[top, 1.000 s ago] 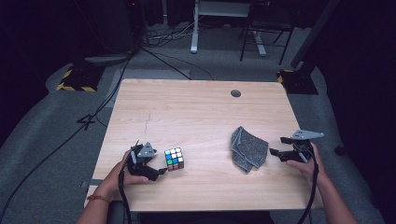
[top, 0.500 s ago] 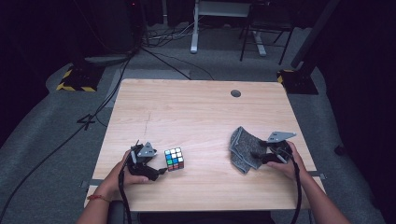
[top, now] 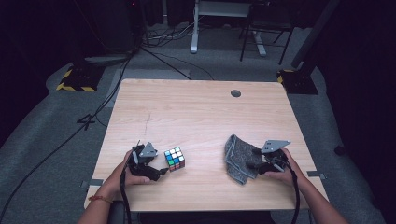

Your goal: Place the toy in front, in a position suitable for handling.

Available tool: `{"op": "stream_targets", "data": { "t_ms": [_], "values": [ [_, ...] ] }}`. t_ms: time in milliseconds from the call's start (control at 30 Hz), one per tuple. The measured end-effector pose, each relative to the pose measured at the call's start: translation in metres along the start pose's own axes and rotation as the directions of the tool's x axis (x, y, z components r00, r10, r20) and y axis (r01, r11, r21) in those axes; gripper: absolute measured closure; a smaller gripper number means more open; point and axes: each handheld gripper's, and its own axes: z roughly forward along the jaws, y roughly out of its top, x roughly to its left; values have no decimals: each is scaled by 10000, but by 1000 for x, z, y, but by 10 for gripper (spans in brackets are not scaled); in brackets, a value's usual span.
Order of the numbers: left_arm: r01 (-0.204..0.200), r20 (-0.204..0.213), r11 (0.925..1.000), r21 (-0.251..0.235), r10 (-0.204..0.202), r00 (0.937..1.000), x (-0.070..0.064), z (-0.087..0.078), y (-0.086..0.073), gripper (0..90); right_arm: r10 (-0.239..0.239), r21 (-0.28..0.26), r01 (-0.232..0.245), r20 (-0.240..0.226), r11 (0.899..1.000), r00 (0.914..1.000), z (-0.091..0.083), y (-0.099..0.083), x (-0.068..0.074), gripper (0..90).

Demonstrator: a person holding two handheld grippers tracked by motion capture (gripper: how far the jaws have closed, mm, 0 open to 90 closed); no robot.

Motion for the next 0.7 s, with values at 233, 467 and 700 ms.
{"op": "stream_targets", "data": {
  "t_ms": [233,467,700],
  "values": [
    [-354,335,9994,-23,355,9988,-10,7,7,118,-695,-955,705,138,9929,9975,-11,20,21,283],
    [-338,313,9994,-47,339,9989,-10,7,7,118,-539,202,541,-66,9983,9985,19,19,22,152],
    [-358,250,9992,170,353,9991,-10,6,9,127,-285,13,287,-686,9996,9972,14,16,20,513]
  ]
}}
